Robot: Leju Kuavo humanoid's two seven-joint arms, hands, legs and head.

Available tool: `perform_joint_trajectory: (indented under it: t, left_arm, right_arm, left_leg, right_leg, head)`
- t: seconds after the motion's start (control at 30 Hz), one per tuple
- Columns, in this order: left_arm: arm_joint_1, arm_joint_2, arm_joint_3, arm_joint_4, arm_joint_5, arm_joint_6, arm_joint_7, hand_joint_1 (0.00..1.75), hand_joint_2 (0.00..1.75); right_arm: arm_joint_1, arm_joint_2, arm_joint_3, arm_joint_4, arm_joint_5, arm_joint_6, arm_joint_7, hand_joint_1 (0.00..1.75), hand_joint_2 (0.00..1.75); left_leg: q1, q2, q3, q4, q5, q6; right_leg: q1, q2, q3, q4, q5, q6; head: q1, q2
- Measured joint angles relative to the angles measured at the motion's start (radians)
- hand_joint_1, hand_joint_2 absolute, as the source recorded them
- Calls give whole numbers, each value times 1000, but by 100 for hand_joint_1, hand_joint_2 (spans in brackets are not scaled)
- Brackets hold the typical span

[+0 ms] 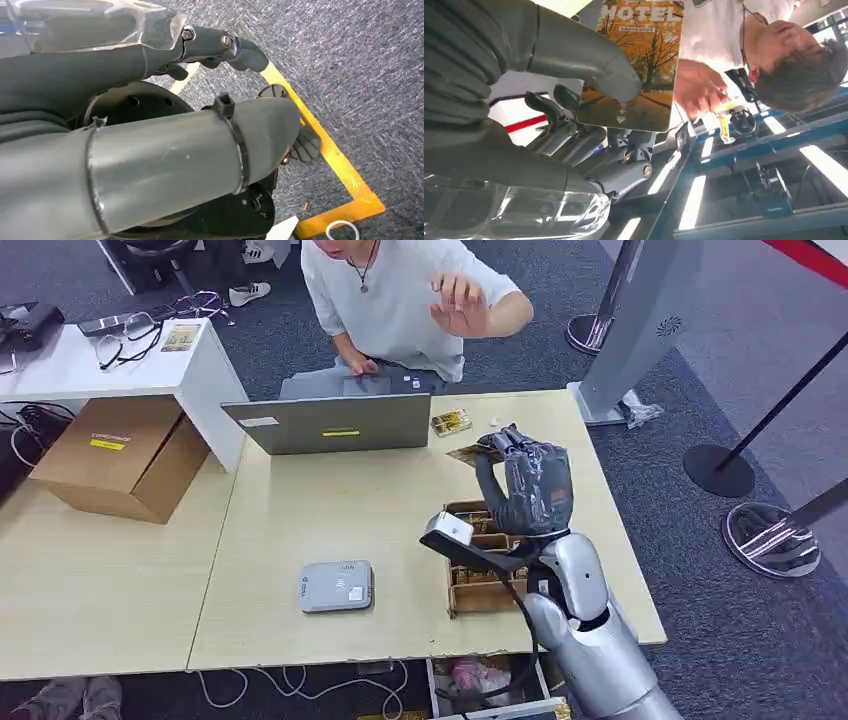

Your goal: Pass the card to the sensor for recognition and then transmit it.

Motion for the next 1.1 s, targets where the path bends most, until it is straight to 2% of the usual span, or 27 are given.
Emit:
perform_joint_trajectory:
  t: [0.17,0.3,0.47,0.6,0.73,1.1]
  left_arm:
    - [0,0,0,0,-5,-7,0,0,0]
    - [0,0,0,0,-12,-8,0,0,0]
    - [0,1,0,0,-15,-9,2,0,0]
    - [0,2,0,0,-24,-24,5,0,0]
    - [6,8,0,0,-41,-45,13,0,0]
    - [14,17,-1,0,-60,-37,40,0,0]
  right_arm:
    - [11,0,3,-16,-215,132,-81,175,175]
    - [12,12,23,-16,-431,284,-130,175,175]
    - [12,23,36,-8,-471,308,-142,175,175]
    - [6,37,39,16,-620,415,-149,175,175]
    - [-24,65,48,93,-738,485,-137,175,175]
    - [-89,131,88,263,-789,532,-118,175,175]
  left_leg:
    - [0,0,0,0,0,0]
    - [0,0,0,0,0,0]
    - [0,0,-1,0,0,0]
    - [0,0,-1,0,0,0]
    - [0,0,0,0,0,0]
    - [0,0,0,0,0,0]
  right_leg:
    - [0,0,0,0,0,0]
    - [0,0,0,0,0,0]
    - [0,0,0,0,0,0]
    - [0,0,0,0,0,0]
    - [0,0,0,0,0,0]
    - [0,0,0,0,0,0]
  head:
    - [0,0]
    - [0,0]
    - [0,0]
    - [0,0]
    - [0,0]
    - [0,0]
